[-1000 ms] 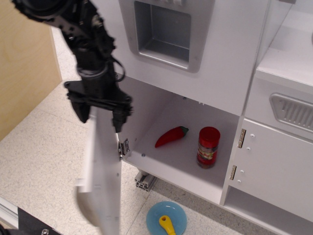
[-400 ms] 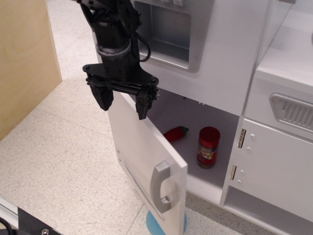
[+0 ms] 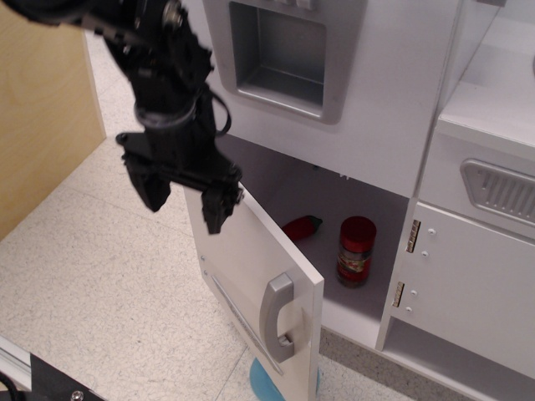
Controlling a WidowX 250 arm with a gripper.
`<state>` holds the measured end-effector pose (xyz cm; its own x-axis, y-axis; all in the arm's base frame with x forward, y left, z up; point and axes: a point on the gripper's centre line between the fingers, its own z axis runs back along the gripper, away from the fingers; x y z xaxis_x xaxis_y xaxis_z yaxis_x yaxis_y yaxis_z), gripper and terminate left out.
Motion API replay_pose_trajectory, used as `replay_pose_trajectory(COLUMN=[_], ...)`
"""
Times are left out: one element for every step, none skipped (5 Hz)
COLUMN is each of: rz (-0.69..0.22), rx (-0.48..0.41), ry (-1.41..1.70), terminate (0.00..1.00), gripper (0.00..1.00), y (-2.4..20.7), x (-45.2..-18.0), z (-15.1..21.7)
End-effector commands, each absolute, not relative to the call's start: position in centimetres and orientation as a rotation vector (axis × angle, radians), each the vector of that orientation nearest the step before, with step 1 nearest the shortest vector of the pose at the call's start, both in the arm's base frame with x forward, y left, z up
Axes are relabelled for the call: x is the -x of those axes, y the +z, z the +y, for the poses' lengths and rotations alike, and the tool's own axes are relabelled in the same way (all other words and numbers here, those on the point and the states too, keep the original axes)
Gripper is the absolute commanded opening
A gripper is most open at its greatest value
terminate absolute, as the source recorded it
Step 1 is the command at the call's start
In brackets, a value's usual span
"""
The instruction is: Close low fridge
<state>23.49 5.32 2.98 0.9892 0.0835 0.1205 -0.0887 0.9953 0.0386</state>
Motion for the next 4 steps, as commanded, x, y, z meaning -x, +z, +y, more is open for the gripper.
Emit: replay_pose_trajectory(rz=[-0.146,-0.166,-0.187,-0.19], rx=[-0.027,0.001,0.005,0.007], ry=[0.008,0.037,0.076,0.108], terminate=[0.0,0.0,0.0,0.0], gripper=[1.0,1.0,1.0,1.0], y=[-0.7,-2.3,-3.2,-3.8], x=[-23.5,-24.6,-25.9,-27.2], z=[4.6,3.8,3.1,2.4])
